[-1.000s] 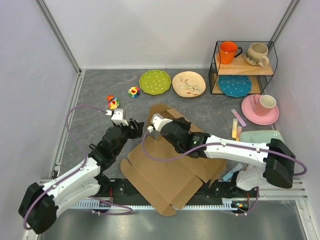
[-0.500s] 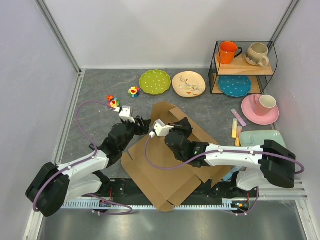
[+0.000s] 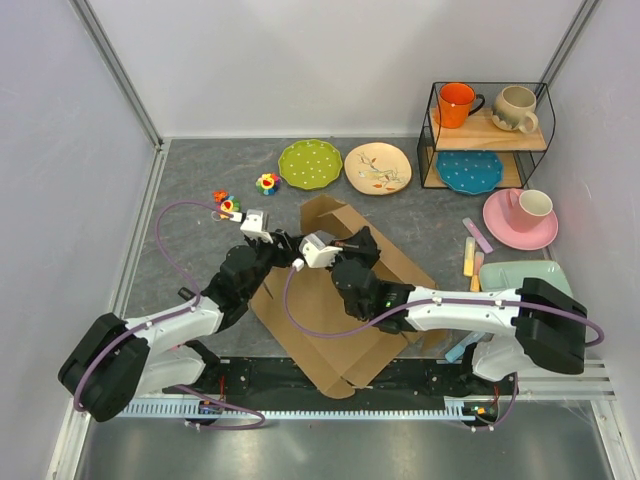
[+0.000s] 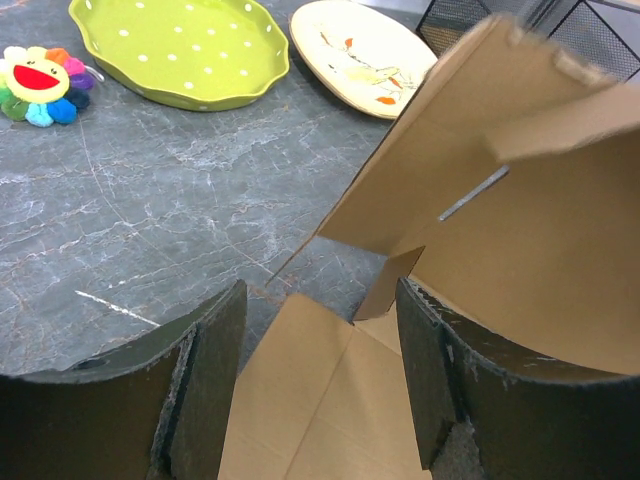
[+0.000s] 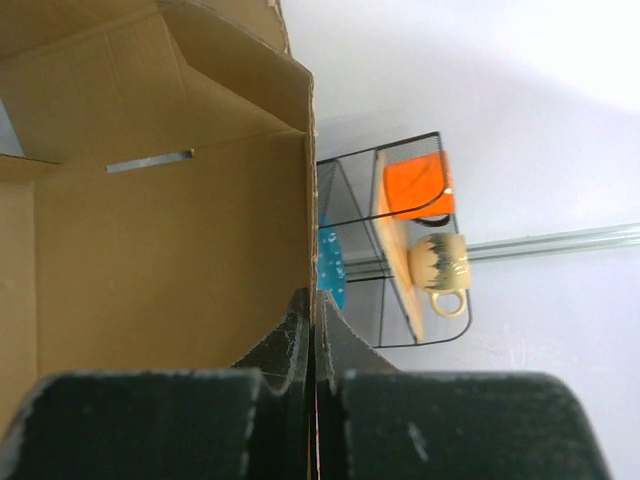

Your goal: Fold the paper box

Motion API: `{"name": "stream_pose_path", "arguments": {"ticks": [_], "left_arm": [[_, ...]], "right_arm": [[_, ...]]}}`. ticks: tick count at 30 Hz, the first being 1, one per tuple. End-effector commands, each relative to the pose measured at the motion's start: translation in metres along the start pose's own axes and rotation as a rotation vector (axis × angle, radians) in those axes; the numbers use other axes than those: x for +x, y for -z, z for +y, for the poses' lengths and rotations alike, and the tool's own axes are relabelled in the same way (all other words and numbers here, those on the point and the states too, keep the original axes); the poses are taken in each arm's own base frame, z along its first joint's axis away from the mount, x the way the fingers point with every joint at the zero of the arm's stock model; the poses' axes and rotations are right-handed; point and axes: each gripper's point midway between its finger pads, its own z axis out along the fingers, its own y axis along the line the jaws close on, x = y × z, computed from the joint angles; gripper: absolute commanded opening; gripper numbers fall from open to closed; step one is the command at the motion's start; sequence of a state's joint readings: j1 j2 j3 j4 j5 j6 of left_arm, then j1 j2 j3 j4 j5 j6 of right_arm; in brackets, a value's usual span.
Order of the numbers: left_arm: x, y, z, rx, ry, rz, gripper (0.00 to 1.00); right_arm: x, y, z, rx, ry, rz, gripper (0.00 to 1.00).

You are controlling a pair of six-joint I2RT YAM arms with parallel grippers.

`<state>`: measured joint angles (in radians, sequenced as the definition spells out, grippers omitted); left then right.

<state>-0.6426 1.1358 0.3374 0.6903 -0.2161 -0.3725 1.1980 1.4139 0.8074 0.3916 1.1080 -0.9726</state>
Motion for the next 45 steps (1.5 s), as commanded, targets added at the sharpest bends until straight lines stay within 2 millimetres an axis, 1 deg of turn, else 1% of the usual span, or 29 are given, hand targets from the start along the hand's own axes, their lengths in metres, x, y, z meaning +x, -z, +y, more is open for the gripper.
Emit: {"name": "stream_pose_path", "arguments": {"ticks": [1, 6, 10, 14, 15, 17, 18, 20, 21, 24, 25, 26, 27, 28, 30, 31, 33, 34, 35, 37, 38, 40, 42, 43, 45], "left_arm": [[-0.026, -0.005, -0.003, 0.004, -0.011, -0.098, 0.68], [-0.034, -0.009, -0.002, -0.003, -0.014, -0.113, 0.68], [-0.040, -0.013, -0.005, 0.010, -0.034, -0.124, 0.68], [-0.035, -0.019, -0.011, 0.045, -0.062, -0.108, 0.68], [-0.029, -0.022, -0.014, 0.068, -0.077, -0.088, 0.68], [-0.025, -0.025, -0.020, 0.106, -0.097, -0.078, 0.68], [-0.018, -0.028, -0.019, 0.107, -0.105, -0.057, 0.68], [-0.014, -0.033, -0.020, 0.117, -0.128, -0.047, 0.68], [-0.007, -0.036, -0.018, 0.113, -0.136, -0.026, 0.68], [-0.003, -0.044, -0.018, 0.117, -0.160, -0.017, 0.68], [0.006, -0.048, -0.016, 0.113, -0.168, 0.004, 0.68], [0.000, -0.052, -0.018, 0.116, -0.171, -0.016, 0.68], [0.001, -0.055, -0.017, 0.115, -0.171, -0.015, 0.68], [0.004, -0.058, -0.014, 0.110, -0.172, -0.008, 0.66], [0.001, -0.065, -0.019, 0.136, -0.186, -0.014, 0.59], [0.001, -0.067, -0.019, 0.143, -0.196, -0.015, 0.46], [0.001, -0.072, -0.020, 0.150, -0.221, -0.008, 0.33], [0.000, -0.072, -0.020, 0.154, -0.226, -0.007, 0.23], [-0.005, -0.073, -0.023, 0.166, -0.232, -0.018, 0.20], [-0.008, -0.071, -0.028, 0.193, -0.237, -0.011, 0.13], [-0.015, -0.070, -0.032, 0.210, -0.237, -0.023, 0.11], [-0.019, -0.068, -0.037, 0.226, -0.237, -0.024, 0.07], [-0.030, -0.065, -0.045, 0.254, -0.233, -0.040, 0.06], [-0.029, -0.064, -0.046, 0.260, -0.233, -0.026, 0.04], [-0.038, -0.062, -0.053, 0.278, -0.217, -0.024, 0.03]], "right_arm": [[0.016, 0.002, 0.030, -0.051, -0.068, 0.045, 0.00], [0.018, 0.002, 0.047, -0.113, -0.081, 0.040, 0.00], [0.013, 0.002, 0.053, -0.159, -0.106, 0.026, 0.00], [0.011, 0.003, 0.060, -0.191, -0.119, 0.024, 0.00], [0.010, 0.003, 0.062, -0.197, -0.129, 0.023, 0.00], [0.011, 0.004, 0.063, -0.202, -0.129, 0.025, 0.00], [0.011, 0.004, 0.063, -0.203, -0.135, 0.026, 0.00], [0.011, 0.004, 0.064, -0.210, -0.134, 0.023, 0.00], [0.010, 0.004, 0.062, -0.208, -0.137, 0.024, 0.00], [0.008, 0.004, 0.060, -0.213, -0.142, 0.017, 0.00], [0.008, 0.004, 0.060, -0.217, -0.141, 0.018, 0.00], [0.007, 0.004, 0.060, -0.219, -0.144, 0.016, 0.00], [0.007, 0.005, 0.060, -0.221, -0.144, 0.014, 0.00], [0.007, 0.005, 0.060, -0.224, -0.143, 0.015, 0.00], [0.008, 0.005, 0.058, -0.222, -0.144, 0.017, 0.00], [0.009, 0.005, 0.057, -0.222, -0.144, 0.017, 0.00], [0.010, 0.006, 0.054, -0.217, -0.147, 0.018, 0.00], [0.010, 0.006, 0.052, -0.216, -0.151, 0.016, 0.00], [0.012, 0.005, 0.051, -0.213, -0.151, 0.019, 0.00], [0.013, 0.005, 0.049, -0.209, -0.154, 0.021, 0.00], [0.014, 0.005, 0.048, -0.207, -0.155, 0.023, 0.00], [0.015, 0.005, 0.049, -0.207, -0.150, 0.025, 0.00], [0.016, 0.004, 0.049, -0.206, -0.146, 0.028, 0.00], [0.015, 0.004, 0.048, -0.204, -0.147, 0.028, 0.00], [0.017, 0.004, 0.049, -0.199, -0.140, 0.035, 0.00]]}}
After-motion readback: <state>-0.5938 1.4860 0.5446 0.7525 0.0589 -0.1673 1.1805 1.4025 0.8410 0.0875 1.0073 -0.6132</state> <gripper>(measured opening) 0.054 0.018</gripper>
